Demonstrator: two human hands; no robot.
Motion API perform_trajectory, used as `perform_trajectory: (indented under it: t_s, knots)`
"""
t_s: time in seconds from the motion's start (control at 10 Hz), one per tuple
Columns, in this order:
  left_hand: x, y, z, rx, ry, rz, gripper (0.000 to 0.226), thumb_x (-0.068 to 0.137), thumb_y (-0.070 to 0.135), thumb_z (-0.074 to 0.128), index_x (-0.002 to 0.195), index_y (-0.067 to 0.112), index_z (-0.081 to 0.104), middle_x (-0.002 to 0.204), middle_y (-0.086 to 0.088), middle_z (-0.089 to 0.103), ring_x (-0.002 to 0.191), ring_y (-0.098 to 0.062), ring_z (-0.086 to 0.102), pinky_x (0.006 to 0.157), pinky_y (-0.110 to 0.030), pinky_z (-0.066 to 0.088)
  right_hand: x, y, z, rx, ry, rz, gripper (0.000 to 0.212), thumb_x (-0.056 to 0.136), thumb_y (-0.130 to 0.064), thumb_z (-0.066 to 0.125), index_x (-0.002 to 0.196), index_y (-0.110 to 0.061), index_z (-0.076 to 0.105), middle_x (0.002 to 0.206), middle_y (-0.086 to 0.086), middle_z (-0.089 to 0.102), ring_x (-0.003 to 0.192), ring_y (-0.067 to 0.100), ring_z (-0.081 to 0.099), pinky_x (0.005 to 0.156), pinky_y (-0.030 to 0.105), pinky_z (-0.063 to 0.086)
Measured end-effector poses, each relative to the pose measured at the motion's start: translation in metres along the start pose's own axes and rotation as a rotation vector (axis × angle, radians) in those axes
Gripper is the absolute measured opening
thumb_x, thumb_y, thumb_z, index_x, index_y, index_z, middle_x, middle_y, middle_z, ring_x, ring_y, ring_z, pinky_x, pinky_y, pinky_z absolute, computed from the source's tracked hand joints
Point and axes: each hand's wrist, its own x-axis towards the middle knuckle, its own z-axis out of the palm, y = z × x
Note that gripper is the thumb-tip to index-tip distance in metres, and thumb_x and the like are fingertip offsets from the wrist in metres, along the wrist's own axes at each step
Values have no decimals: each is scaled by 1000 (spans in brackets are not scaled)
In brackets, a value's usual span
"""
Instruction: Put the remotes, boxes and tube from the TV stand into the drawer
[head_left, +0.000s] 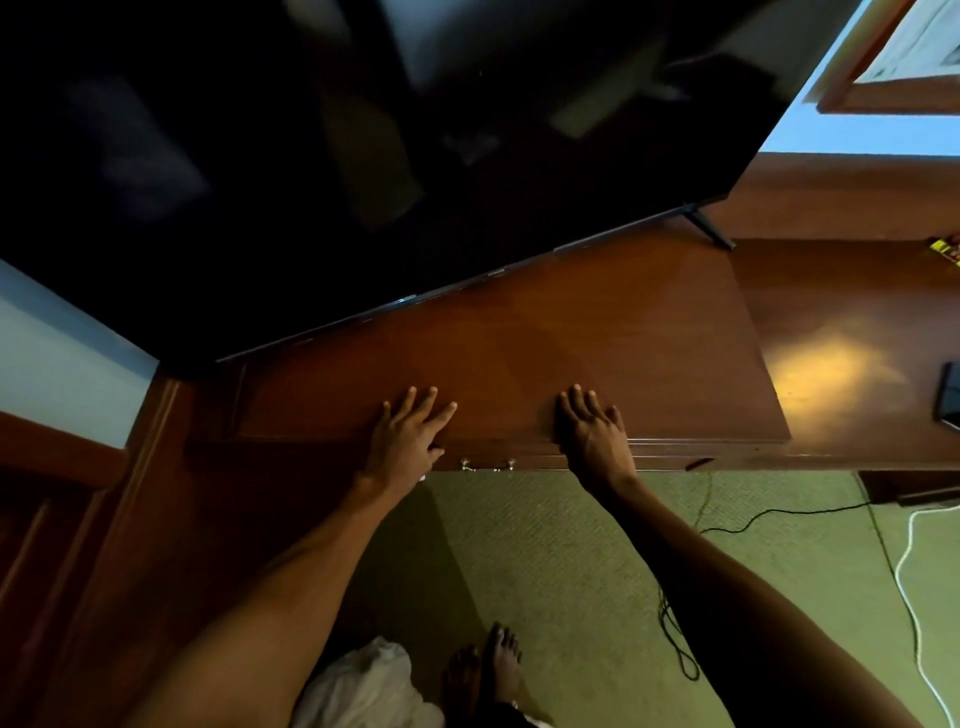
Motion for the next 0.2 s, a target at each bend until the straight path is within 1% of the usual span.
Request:
perform_trajectory:
  t_s: [0.1, 0.2]
  knots:
    - [-7, 7, -12, -132, 12, -36, 69, 89, 26, 65, 149, 33, 30, 162, -1, 17, 150, -29, 12, 118, -51, 14, -3, -6, -12, 104, -47, 49, 83, 86, -18, 66, 152, -12, 16, 162, 13, 13, 148, 34, 17, 114, 56, 28]
    - [-18, 12, -36, -462, 44, -104, 51, 92, 18, 62, 140, 26, 46, 151, -1, 42, 137, -22, 41, 104, -32, 41, -13, -5, -21, 211, -78, -6, 61, 82, -27, 70, 137, -17, 44, 151, 10, 36, 133, 35, 46, 101, 51, 46]
